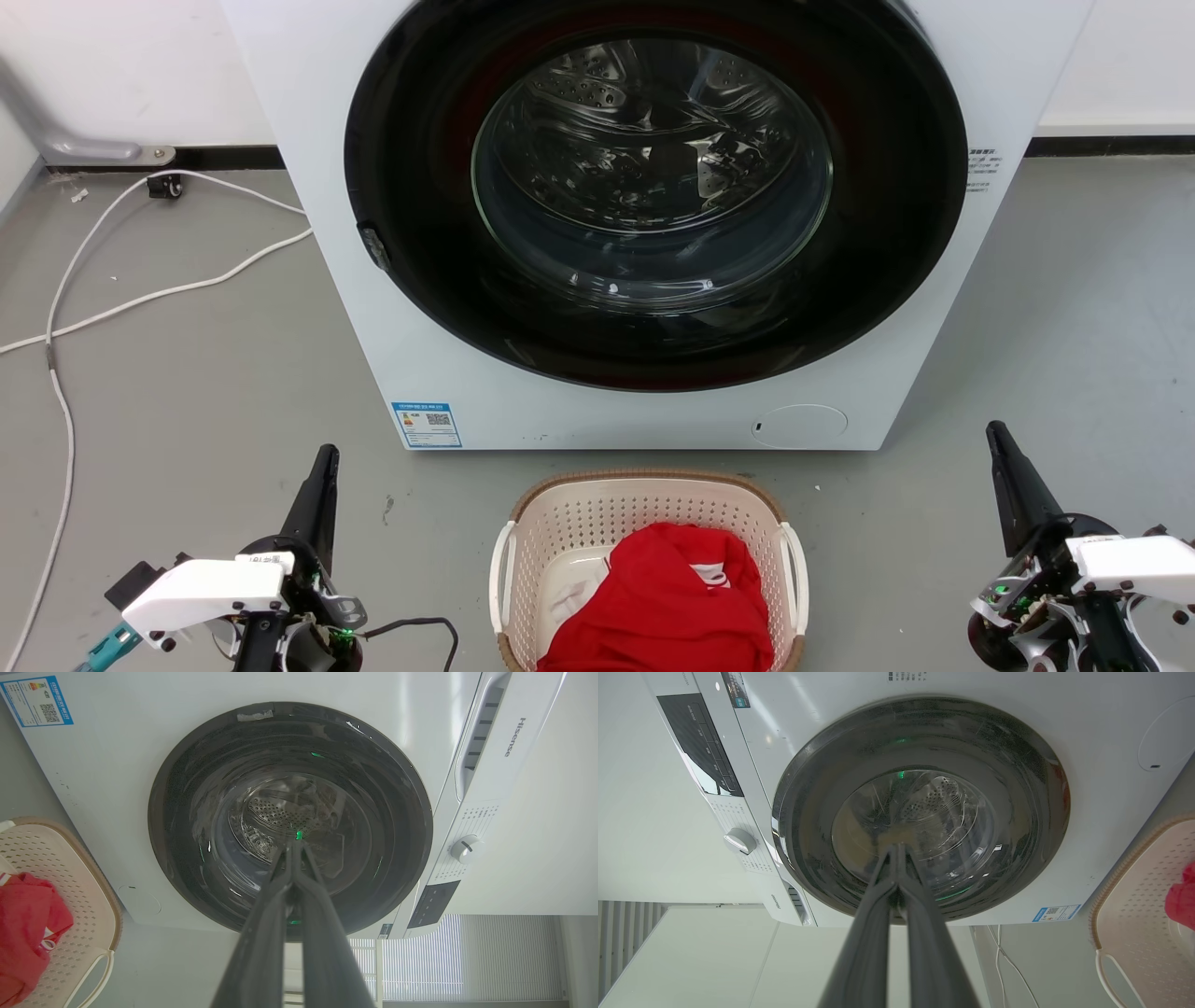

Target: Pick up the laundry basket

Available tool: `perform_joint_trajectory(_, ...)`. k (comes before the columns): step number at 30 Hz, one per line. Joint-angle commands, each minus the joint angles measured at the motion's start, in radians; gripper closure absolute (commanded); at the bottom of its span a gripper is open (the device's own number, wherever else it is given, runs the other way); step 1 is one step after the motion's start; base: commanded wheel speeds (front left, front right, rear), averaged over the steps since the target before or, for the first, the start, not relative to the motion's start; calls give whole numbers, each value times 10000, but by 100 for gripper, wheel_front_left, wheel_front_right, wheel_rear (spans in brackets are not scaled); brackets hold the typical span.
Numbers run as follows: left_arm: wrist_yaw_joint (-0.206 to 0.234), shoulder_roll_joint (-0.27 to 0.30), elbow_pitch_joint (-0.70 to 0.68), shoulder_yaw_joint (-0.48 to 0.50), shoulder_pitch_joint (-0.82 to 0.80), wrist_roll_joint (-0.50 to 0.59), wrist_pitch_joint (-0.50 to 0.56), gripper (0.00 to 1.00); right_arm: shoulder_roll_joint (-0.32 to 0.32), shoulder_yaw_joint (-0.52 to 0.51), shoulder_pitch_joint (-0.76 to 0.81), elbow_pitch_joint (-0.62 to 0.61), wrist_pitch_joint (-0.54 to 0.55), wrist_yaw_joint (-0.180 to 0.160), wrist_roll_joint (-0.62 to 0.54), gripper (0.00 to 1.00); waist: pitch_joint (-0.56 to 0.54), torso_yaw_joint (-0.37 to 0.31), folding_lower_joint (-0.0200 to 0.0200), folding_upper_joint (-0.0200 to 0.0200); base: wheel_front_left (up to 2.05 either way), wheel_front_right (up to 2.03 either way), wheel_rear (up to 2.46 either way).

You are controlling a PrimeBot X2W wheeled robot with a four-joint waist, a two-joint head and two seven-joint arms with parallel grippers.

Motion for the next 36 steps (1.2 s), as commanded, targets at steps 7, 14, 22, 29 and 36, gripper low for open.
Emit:
perform_joint_trajectory(7,0,-12,14,38,-98,43,42,100,28,-14,-108,12,27,4,-22,100,0,0,0,-1,0,0,0)
perform_joint_trajectory(14,0,-17,14,46,-100,34,52,100,28,-15,-109,12,29,4,-24,100,0,0,0,-1,0,0,0)
perform_joint_trajectory(22,0,-25,13,56,-101,45,41,100,30,-17,-109,12,31,4,-26,100,0,0,0,-1,0,0,0)
perform_joint_trajectory(29,0,-26,14,62,-101,53,47,100,31,-18,-109,12,31,4,-26,100,0,0,0,-1,0,0,0)
perform_joint_trajectory(36,0,-28,14,67,-102,61,50,100,33,-18,-109,12,25,4,-27,100,0,0,0,-1,0,0,0)
